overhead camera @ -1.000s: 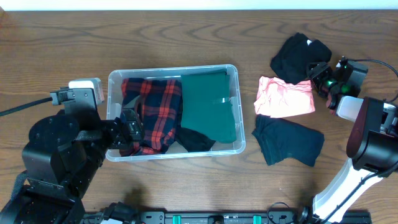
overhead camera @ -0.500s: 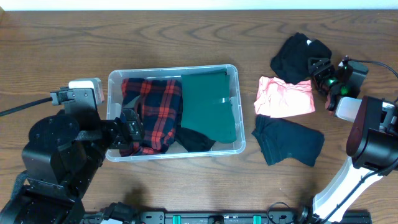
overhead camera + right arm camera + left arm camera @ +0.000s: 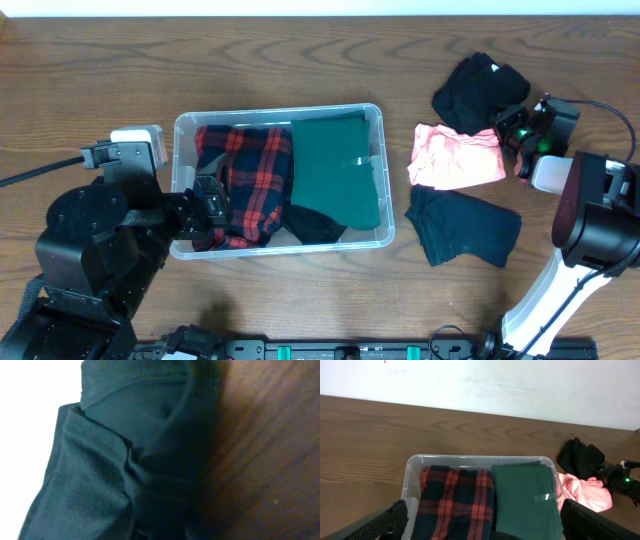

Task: Pack container
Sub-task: 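Grasp and lift the black shirt with the right gripper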

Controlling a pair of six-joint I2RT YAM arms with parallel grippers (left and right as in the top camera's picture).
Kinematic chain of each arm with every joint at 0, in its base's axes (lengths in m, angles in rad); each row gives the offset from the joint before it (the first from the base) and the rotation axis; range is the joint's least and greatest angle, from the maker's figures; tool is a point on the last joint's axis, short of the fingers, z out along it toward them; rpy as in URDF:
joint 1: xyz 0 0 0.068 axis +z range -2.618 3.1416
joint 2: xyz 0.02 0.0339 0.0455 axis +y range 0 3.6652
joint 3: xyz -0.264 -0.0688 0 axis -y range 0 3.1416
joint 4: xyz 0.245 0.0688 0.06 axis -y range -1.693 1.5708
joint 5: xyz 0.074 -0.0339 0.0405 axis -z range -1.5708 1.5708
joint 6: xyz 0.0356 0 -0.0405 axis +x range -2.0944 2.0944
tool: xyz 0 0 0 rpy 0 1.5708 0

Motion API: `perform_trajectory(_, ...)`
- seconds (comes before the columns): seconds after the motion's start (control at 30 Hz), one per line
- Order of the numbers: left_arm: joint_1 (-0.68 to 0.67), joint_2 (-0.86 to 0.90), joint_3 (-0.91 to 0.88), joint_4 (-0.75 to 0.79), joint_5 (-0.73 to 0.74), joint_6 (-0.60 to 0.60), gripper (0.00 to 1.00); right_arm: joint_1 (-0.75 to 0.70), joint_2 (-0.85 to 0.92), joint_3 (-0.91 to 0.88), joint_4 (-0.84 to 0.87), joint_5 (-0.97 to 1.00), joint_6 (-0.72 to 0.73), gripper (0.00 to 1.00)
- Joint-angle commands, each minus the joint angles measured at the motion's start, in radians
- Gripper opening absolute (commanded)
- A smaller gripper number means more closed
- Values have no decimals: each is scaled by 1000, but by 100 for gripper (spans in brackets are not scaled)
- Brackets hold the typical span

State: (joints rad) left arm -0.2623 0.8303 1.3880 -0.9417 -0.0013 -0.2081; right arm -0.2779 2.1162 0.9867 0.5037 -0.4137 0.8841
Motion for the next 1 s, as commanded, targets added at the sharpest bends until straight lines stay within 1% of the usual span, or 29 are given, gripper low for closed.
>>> perform_trajectory(0.0, 6, 0, 10, 0, -11, 13, 98, -1, 32, -18, 5, -58, -50, 7)
perform_trajectory(0.03, 6, 0, 10, 0, -11, 13, 98, -9, 31, -18, 26, -103, -67, 1)
perform_trajectory(0.17, 6, 0, 10, 0, -11, 13, 98, -56, 13, -18, 112, -325, -78, 1)
perform_trajectory(0.27, 6, 0, 10, 0, -11, 13, 98, -87, -34, -18, 113, -438, -77, 1)
perform_trajectory(0.4, 6, 0, 10, 0, -11, 13, 98, -101, -138, -18, 109, -572, -69, 1)
perform_trajectory(0.47, 6, 0, 10, 0, -11, 13, 98, -98, -216, -18, 110, -631, -23, 1)
perform_trajectory(0.57, 6, 0, 10, 0, -11, 13, 98, -84, -340, -18, 112, -676, 31, 1)
perform_trajectory(0.73, 6, 0, 10, 0, -11, 13, 98, -34, -559, -18, 114, -695, 129, 1)
perform_trajectory(0.87, 6, 0, 10, 0, -11, 13, 98, 54, -719, -18, 115, -695, 198, 1)
perform_trajectory(0.97, 6, 0, 10, 0, -11, 13, 98, 148, -790, -18, 114, -693, 228, 1)
